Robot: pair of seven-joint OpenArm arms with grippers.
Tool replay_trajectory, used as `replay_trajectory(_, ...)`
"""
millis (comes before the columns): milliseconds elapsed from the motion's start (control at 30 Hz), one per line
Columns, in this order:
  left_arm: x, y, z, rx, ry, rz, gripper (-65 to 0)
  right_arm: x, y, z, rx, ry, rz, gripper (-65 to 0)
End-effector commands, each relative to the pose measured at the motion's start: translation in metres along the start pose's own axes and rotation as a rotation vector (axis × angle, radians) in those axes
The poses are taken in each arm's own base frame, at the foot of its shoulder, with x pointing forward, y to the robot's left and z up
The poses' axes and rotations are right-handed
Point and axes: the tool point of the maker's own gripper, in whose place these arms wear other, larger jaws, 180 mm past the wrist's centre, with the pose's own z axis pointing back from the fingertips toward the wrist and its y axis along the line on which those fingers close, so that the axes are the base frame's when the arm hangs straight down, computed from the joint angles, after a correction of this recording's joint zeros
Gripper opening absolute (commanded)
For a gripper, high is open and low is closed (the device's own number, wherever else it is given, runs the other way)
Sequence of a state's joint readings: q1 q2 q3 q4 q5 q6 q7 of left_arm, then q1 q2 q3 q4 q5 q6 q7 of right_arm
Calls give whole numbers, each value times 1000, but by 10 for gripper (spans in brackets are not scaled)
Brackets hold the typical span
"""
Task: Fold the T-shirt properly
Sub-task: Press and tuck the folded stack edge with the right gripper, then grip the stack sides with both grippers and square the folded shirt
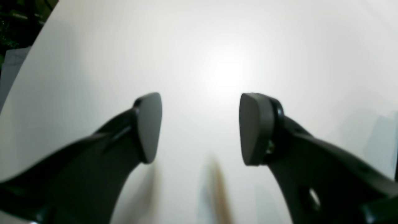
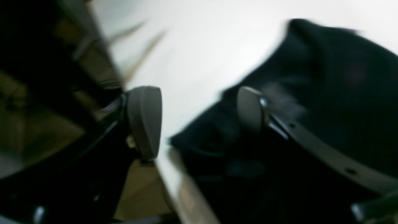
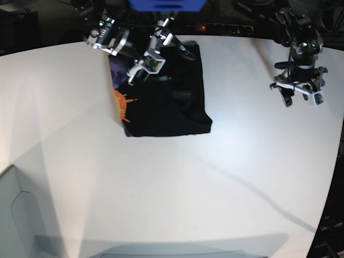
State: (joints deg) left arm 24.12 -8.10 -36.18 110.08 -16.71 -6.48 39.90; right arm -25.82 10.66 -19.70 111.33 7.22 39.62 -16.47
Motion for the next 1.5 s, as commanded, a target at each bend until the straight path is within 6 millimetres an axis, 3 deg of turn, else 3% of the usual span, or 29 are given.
replay_trajectory(0,15,2,3,2,-52,-15,-270,15,-6,1,-7,-54,10,-264)
replay_trajectory(100,12,3,4,4,-43,-18,-270,7,-21,1,-37,-33,5,-264)
replay_trajectory(200,9,3,5,5,-37,-20,-270,-17,-18,-4,-23,17,-42,-262)
replay_trajectory(333,9,4,5,6,-36,-22,-270,-46,8,-24,62,73,-112,-262)
replay_trajectory(400,9,4,5,6,-36,-22,-270,-56,31,-34,132,98,-128,-263)
replay_trajectory(567,9,4,5,6,-36,-22,-270,-43,62,-50,253,78,-75,-264)
replay_trajectory(733,10,3,6,5,-40,-24,-270,-17,53,-56,250,18,-21,-264)
replay_trajectory(800,12,1,8,2,-47,-24,-270,-10,35,-52,201,1,-10,-264)
replay_trajectory(1000,17,-15,19,-52,-66,-15,-269,10,-48,-23,-45,-48,16,-262)
replay_trajectory(1133,10,-53,23,-230,-41,110,-268,15,-105,5,-228,-63,10,-262)
replay_trajectory(1267,-1,-108,28,-419,10,148,-211,13,-153,39,-417,-88,-43,-261)
replay_trajectory(1400,-29,-165,40,-586,106,89,-178,9,-180,67,-533,-95,-64,-261)
replay_trajectory(1467,-50,-181,41,-623,169,87,-174,7,-185,75,-557,-89,-64,-261)
